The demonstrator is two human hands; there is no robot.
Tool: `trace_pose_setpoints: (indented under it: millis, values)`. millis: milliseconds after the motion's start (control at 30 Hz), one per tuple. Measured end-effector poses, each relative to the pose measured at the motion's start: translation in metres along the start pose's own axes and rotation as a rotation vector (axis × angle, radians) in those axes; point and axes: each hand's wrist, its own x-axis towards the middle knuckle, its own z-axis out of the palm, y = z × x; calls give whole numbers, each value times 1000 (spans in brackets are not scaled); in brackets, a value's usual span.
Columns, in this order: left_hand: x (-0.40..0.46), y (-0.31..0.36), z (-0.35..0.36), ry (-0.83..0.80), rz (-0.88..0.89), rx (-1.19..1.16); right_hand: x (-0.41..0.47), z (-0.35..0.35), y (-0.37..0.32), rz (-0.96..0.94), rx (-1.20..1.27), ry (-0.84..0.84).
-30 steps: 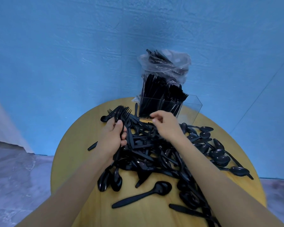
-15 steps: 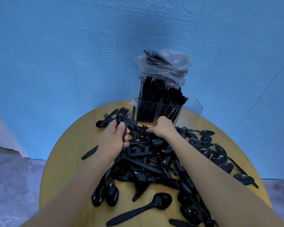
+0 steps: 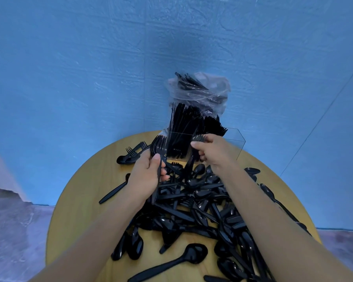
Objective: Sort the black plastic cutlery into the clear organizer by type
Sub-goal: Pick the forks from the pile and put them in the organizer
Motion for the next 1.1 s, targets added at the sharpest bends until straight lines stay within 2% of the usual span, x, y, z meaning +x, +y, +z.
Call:
trace_pose_setpoints:
  millis: [167,300,433,667,867,967,1100]
  values:
    - [0,10,12,1,156,147,-29,-10,-29,-150,75,-72]
    - [-3,17,23,-20,291,203,-46,-7,-39,-152,102,-112]
    - [-13,22,33,-49,434,339,-60,-1,-38,-121,111,-68]
    - [-28,32,40,-163,405,216,-78,0,-39,-99,166,-12]
    - [-31,30,44,-191,376,310,-82,-4,-33,-93,185,-2]
    - [-30,28,42,-222,352,360,-81,-10,-29,-101,160,-127]
    - [-30,25,37,-243,335,403,-84,-23,-26,-73,303,-305]
